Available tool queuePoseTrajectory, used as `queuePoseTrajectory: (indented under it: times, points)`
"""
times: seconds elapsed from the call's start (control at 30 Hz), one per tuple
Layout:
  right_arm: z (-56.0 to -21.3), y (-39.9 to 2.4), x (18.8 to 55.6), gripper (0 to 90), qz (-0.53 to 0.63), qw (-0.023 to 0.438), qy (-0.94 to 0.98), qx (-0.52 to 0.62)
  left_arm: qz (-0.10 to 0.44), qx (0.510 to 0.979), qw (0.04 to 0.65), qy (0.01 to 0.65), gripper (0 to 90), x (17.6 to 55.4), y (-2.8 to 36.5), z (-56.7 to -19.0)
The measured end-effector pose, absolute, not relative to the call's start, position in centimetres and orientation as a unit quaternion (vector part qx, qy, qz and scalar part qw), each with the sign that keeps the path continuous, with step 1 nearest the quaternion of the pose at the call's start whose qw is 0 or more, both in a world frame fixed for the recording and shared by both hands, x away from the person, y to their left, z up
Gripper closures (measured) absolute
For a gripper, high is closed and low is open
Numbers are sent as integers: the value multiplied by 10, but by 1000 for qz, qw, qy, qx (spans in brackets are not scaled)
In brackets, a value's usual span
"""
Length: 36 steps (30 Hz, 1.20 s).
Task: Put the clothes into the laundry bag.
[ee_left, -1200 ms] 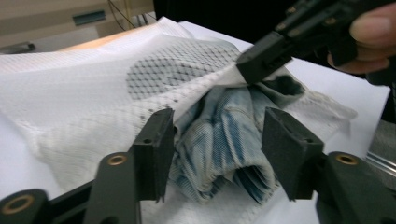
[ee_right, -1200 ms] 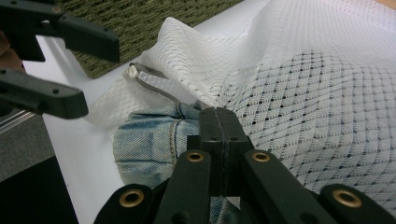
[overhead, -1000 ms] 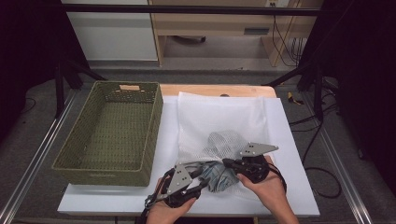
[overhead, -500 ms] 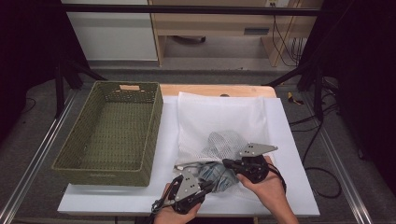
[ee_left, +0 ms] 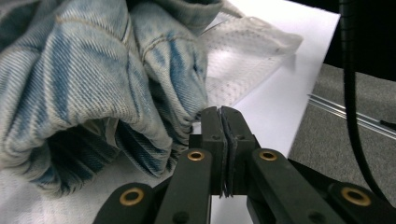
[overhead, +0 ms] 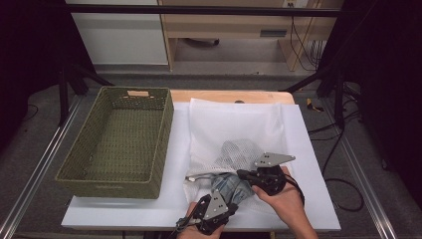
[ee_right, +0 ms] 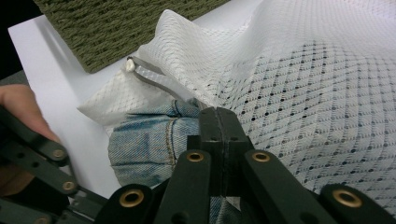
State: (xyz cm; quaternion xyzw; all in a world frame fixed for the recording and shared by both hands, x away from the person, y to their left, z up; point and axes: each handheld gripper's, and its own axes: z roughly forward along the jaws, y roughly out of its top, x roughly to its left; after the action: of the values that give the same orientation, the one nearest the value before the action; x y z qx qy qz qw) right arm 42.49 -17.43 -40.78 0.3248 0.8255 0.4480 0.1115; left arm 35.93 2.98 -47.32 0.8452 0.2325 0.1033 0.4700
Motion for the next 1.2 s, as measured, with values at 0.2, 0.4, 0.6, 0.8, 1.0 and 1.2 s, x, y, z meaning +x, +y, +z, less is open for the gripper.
queuePoseTrajectory:
  times: [0.2,0.4,0.6,0.8,1.0,1.2]
  points:
    - [-408,-174,425,900,448,112,825,326,112,846,459,246,900,369,31,-475]
    - [-407,-172,424,900,446,114,825,328,133,844,448,262,900,382,38,-470]
    - [-404,-169,424,900,446,121,826,324,140,842,444,272,900,395,39,-468]
    - [-403,-166,425,900,441,127,826,328,140,836,448,284,900,408,38,-466]
    - [-399,-166,424,900,441,133,824,329,148,829,453,293,900,419,35,-463]
    - [-399,-165,423,900,438,136,825,329,155,822,456,304,900,427,36,-463]
